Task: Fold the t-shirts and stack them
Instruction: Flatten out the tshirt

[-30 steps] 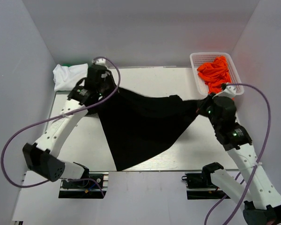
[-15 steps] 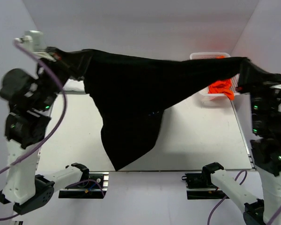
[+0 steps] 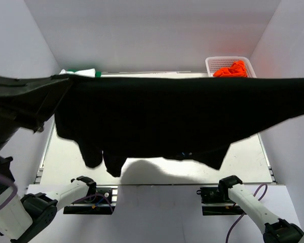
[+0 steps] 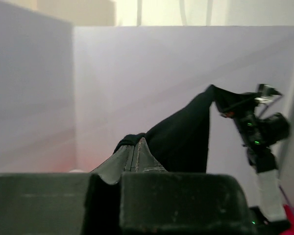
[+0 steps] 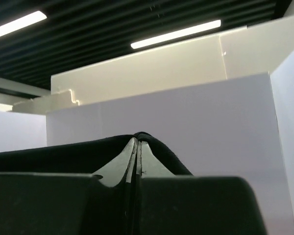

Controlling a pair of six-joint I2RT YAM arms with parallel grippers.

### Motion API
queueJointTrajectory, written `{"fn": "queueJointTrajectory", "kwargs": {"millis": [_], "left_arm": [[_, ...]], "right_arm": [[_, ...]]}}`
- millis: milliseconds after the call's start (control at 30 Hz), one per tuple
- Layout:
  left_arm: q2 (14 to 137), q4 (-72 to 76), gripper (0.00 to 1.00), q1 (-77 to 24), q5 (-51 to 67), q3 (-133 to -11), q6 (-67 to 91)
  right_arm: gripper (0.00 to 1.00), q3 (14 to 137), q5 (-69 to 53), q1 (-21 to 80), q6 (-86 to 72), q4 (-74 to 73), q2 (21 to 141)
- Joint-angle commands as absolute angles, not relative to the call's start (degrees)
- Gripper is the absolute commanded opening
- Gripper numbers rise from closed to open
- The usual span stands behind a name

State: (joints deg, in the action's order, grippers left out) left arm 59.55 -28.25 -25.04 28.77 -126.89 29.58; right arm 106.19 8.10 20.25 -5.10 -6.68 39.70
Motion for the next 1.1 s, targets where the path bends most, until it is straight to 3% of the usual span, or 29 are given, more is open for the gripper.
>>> {"fn": "queueJointTrajectory", "kwargs": {"millis": [0,267,467,567,700,733,800,833,867,900,933,1000,1033,1067], "left_arm": [[59.9,-23.6,0.0,-24.5,34.7,-128.8,33.3],[65.6,-24.3,0.0,-24.5,29.8,-122.1,32.9],[75.8,-28.3,0.0,-24.5,9.5,-110.5,27.9],[82.8,-31.3,0.0,-24.0,-1.6,-105.4,27.3],[98.1,-37.0,0.0,-20.3,-8.6,-104.7,30.0],[101.6,-38.7,0.2,-18.4,-8.6,-107.7,31.3],[110.5,-41.6,0.49,-16.9,-9.7,-112.5,31.3],[113.0,-42.7,0.88,-15.8,-9.8,-114.4,31.3],[117.6,-43.7,1.0,-15.3,-8.6,-116.3,31.3],[119.5,-45.2,1.0,-14.8,-8.6,-120.2,31.3],[120.6,-45.2,1.0,-14.8,-8.6,-121.5,30.7],[122.0,-45.2,1.0,-14.2,-8.6,-122.3,29.0],[122.0,-43.3,1.0,-14.2,-8.6,-122.3,29.0],[121.2,-42.3,1.0,-13.7,-6.7,-120.1,27.8]], "right_arm": [[0.0,108.0,8.8,20.2,-2.4,-3.7,39.5],[0.0,102.0,16.4,20.3,-0.3,-1.8,43.5],[0.0,82.4,24.5,20.0,-1.2,5.6,51.3],[0.0,75.5,25.0,20.0,-6.2,6.5,59.5],[0.0,76.9,22.8,18.7,-10.9,9.2,76.3],[0.0,78.4,21.5,18.4,-12.0,7.3,86.0],[0.0,84.6,18.5,17.3,-13.8,2.1,92.8],[0.02,89.7,17.5,16.9,-13.5,0.8,101.9],[0.15,95.1,15.6,17.0,-13.1,-5.1,104.6],[0.26,97.9,14.9,16.8,-13.1,-7.3,107.2],[0.5,103.7,14.2,17.0,-12.3,-9.0,112.7],[0.68,105.1,11.3,17.1,-10.6,-12.0,114.8],[0.84,104.9,10.3,17.1,-10.5,-12.0,114.5],[0.9,103.9,8.8,17.1,-10.5,-11.7,114.3]]}}
